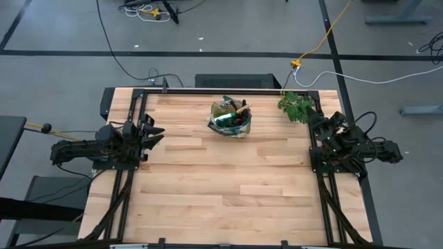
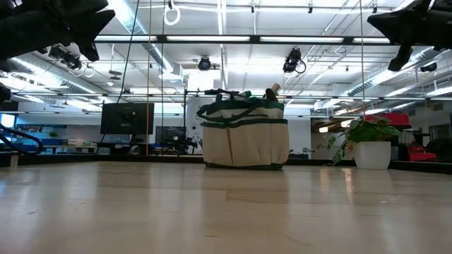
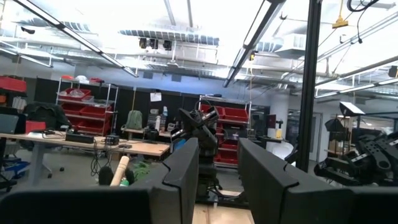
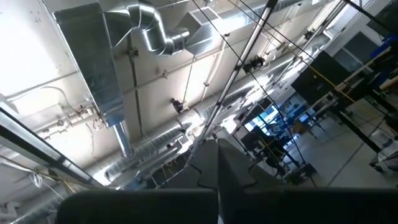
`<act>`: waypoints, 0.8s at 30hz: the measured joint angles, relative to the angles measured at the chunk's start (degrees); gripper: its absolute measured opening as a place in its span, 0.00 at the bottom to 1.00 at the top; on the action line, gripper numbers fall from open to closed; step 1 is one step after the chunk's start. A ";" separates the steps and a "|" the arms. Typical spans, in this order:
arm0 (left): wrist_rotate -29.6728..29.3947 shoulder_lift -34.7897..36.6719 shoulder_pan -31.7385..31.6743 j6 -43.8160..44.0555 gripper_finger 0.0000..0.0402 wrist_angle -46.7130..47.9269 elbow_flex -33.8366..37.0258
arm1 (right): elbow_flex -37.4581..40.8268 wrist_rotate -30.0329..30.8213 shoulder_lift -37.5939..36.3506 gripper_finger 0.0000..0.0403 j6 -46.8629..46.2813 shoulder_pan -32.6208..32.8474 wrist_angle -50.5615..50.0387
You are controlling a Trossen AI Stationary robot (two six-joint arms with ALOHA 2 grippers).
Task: Pick & Place Garden tools in Gardening bag
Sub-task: Return to home position
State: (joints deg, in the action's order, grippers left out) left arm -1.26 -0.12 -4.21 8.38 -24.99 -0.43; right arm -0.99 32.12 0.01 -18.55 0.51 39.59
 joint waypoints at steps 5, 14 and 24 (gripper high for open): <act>0.00 0.02 0.00 0.00 0.29 0.00 0.00 | 0.00 -0.01 0.00 0.00 9.53 0.00 -4.71; 0.00 0.02 0.00 0.00 0.29 0.00 0.00 | 0.02 0.00 -0.02 0.03 23.23 0.00 -30.13; -0.04 0.02 -0.11 0.01 0.29 0.00 0.00 | 0.00 0.00 1.55 0.03 23.58 0.02 -33.69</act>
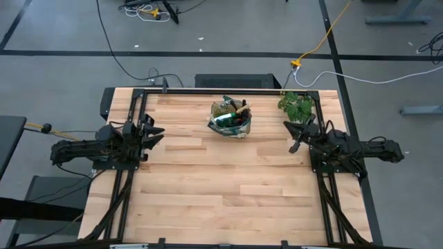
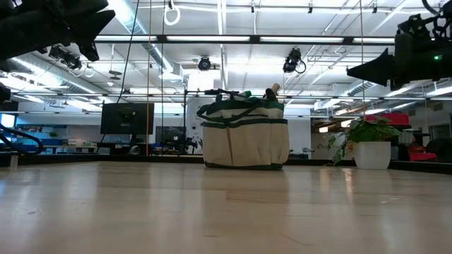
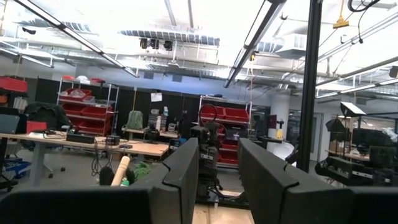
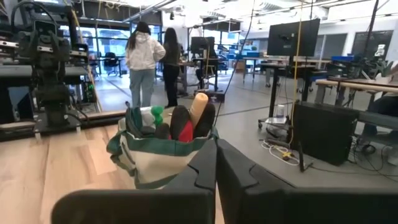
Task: Pick & Place Garden tools in Gardening bag
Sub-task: Return to home position
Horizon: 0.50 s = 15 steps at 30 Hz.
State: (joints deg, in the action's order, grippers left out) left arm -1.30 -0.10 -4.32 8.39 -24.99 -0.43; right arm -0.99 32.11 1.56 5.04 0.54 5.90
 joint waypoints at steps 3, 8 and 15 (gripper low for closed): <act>-0.04 0.00 0.00 -0.01 0.29 0.04 0.00 | 0.00 -0.02 0.02 0.03 0.00 0.00 0.01; -0.12 0.00 0.00 -1.77 0.29 0.15 0.00 | 0.00 -0.02 0.04 0.03 0.00 0.00 0.01; 6.75 0.02 0.64 -1.54 0.29 8.72 0.00 | 0.00 -0.02 0.07 0.03 0.00 0.00 0.01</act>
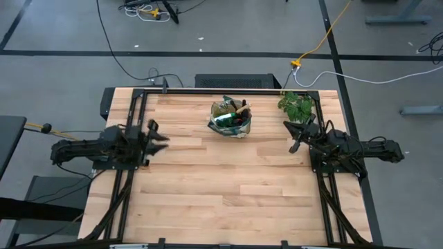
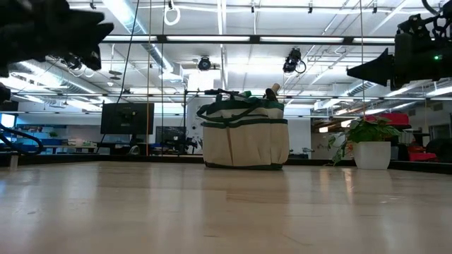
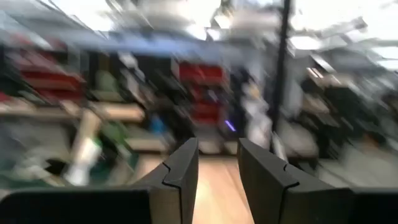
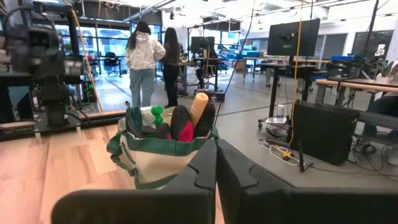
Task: Pick & Place Garden tools in Gardening bag
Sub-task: Return to home position
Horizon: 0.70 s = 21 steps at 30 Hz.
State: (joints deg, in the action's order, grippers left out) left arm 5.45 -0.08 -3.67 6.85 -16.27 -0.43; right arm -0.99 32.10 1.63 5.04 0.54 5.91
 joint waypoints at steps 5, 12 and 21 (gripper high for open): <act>7.40 -0.02 3.83 -3.65 0.29 12.16 0.00 | -0.02 0.00 0.00 0.03 0.00 0.00 0.00; 6.52 -0.22 6.39 -11.54 0.29 12.92 0.00 | -0.07 -0.02 0.00 0.03 0.00 0.00 0.02; 5.81 -0.26 6.39 -10.49 0.29 12.97 0.00 | -0.07 -0.02 0.00 0.03 0.00 0.00 0.02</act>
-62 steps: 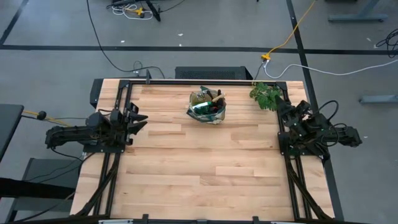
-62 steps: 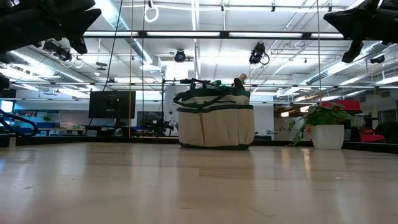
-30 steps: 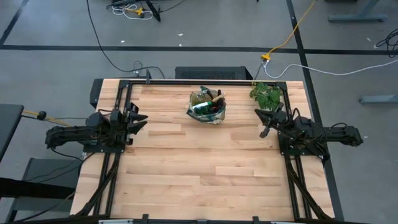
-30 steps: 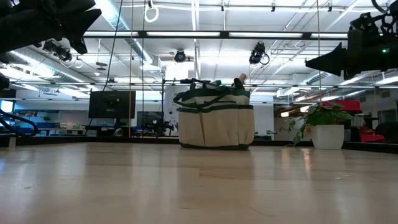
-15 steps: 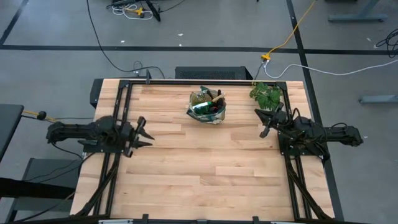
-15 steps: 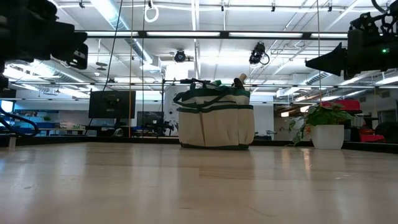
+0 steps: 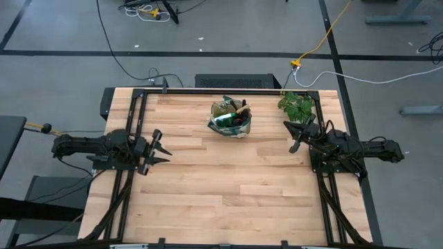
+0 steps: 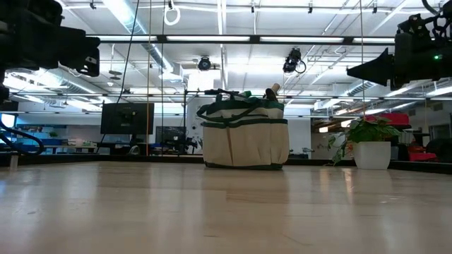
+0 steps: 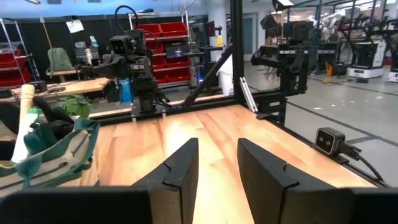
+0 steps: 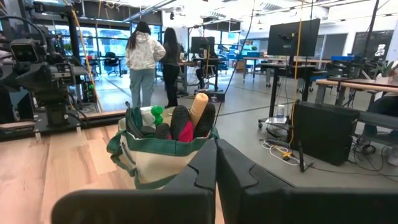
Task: Pick & Place Garden tools in Gardening bag
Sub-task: Return to home position
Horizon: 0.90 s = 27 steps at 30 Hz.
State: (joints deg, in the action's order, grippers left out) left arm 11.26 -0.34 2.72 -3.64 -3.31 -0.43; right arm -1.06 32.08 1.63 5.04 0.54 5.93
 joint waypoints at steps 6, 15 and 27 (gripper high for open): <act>-0.06 0.00 0.00 1.98 0.29 -0.59 0.02 | 0.00 0.00 0.02 0.03 0.00 0.00 0.00; -0.06 0.00 0.00 4.83 0.29 -0.95 0.02 | -0.01 0.00 0.02 0.03 0.00 0.00 0.00; -0.06 0.00 -0.02 4.94 0.29 -1.18 0.02 | -0.02 0.00 0.02 0.03 0.00 -0.01 0.00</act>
State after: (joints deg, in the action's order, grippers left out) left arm 11.20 -0.34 2.70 1.30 -4.49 -0.40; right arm -1.08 32.08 1.65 5.04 0.52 5.93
